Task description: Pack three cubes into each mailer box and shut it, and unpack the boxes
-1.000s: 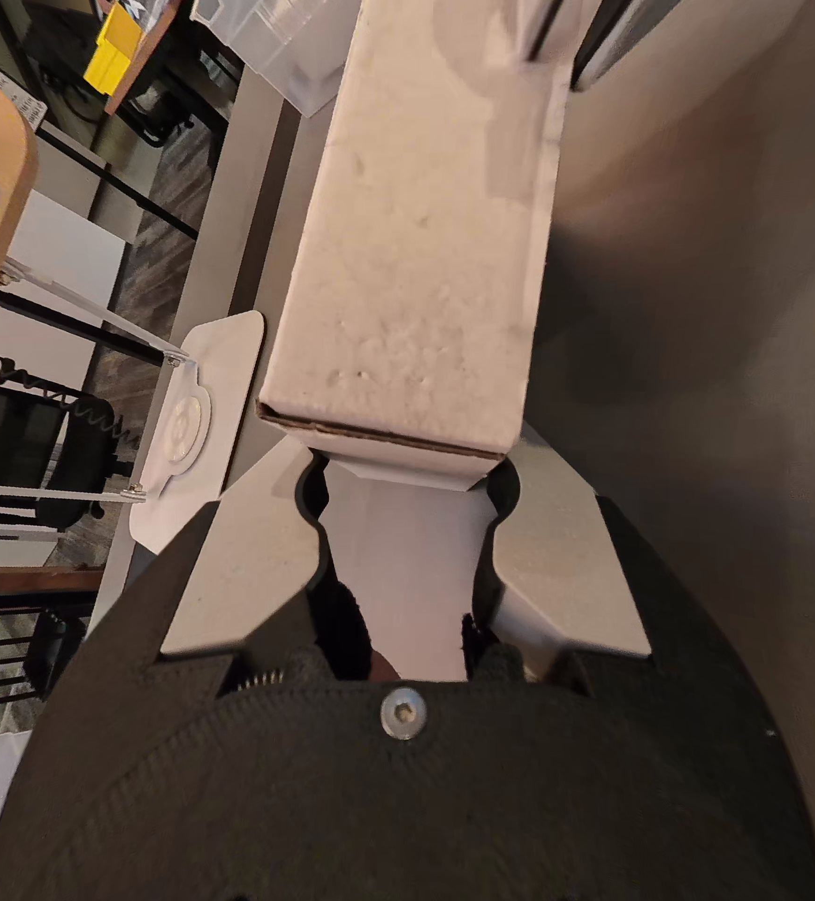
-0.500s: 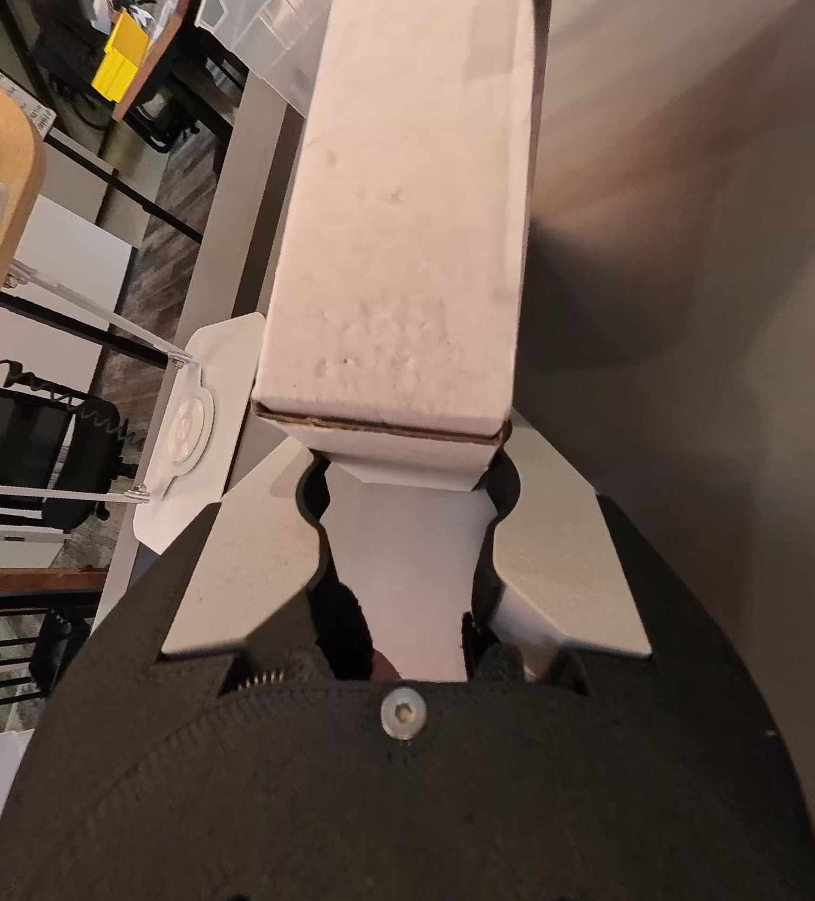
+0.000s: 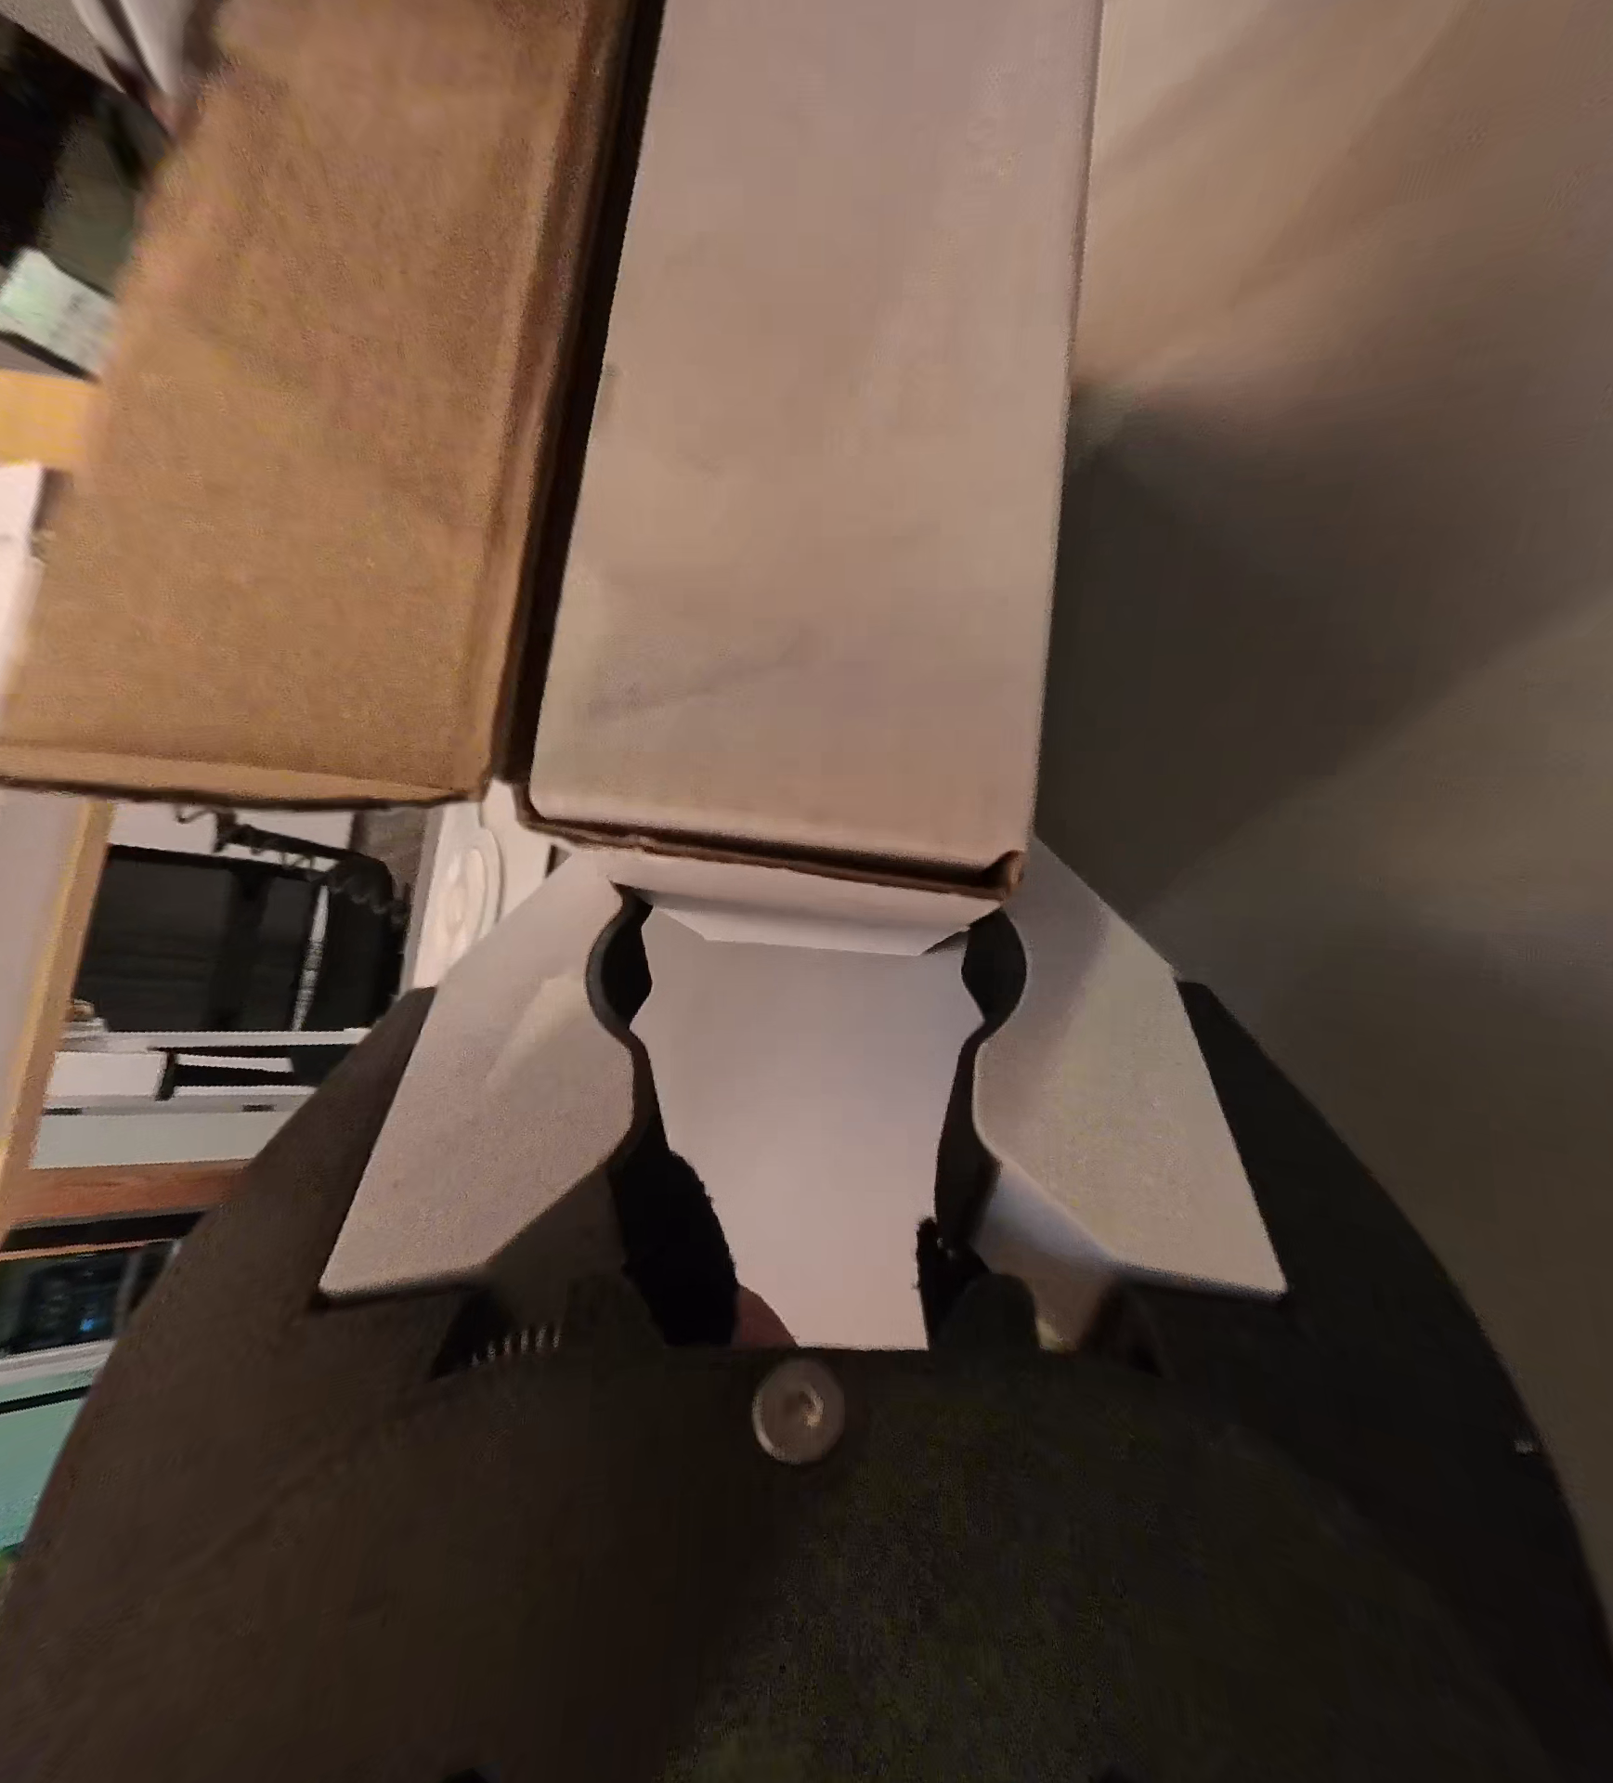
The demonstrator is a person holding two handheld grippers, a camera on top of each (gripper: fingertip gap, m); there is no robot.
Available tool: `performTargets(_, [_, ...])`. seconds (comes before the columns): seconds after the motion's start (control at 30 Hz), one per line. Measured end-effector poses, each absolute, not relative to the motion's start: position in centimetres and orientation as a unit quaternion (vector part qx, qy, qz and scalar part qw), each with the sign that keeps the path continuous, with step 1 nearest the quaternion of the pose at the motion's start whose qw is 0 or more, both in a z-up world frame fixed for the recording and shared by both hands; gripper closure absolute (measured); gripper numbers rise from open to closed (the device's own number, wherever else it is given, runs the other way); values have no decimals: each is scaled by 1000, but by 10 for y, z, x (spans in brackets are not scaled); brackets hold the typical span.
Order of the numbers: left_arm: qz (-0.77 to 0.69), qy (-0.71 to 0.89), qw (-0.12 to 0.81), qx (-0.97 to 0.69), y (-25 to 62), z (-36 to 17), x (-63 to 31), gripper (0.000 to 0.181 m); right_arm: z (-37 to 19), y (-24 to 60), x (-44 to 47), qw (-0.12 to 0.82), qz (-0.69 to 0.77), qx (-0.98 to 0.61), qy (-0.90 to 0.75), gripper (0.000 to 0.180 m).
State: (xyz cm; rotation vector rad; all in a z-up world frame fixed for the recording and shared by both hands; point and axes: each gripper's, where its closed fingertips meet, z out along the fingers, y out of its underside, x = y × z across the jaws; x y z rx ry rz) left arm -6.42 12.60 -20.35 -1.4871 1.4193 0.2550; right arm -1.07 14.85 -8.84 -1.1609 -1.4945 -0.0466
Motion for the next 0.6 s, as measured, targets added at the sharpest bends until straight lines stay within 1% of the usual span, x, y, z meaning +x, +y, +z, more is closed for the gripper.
performTargets(0.13, [138, 601, 514, -596, 114, -204, -63, 117, -97, 146, -12, 560, 4, -507, -655, 180])
performTargets(0.2, [123, 608, 512, -594, 104, -206, -59, 114, -103, 140, -11, 546, 13, -511, -664, 180])
performTargets(0.3, [86, 617, 501, -601, 87, -212, -58, 99, -108, 128, -9, 542, 28, -511, -666, 180])
performTargets(0.33, [65, 615, 498, -608, 80, -213, -57, 97, -109, 122, -8, 544, 36, -509, -666, 180])
performTargets(0.4, [5, 601, 492, -629, 66, -213, -54, 81, -118, 115, -4, 533, 33, -515, -671, 180])
performTargets(0.43, [-16, 590, 493, -639, 63, -212, -55, 79, -123, 111, -3, 532, 30, -512, -674, 180])
performTargets(0.5, [-49, 583, 490, -647, 58, -213, -54, 85, -133, 98, -7, 520, 51, -515, -679, 180])
performTargets(0.6, [-53, 571, 493, -654, 61, -210, -56, 85, -140, 90, -7, 517, 41, -510, -686, 180])
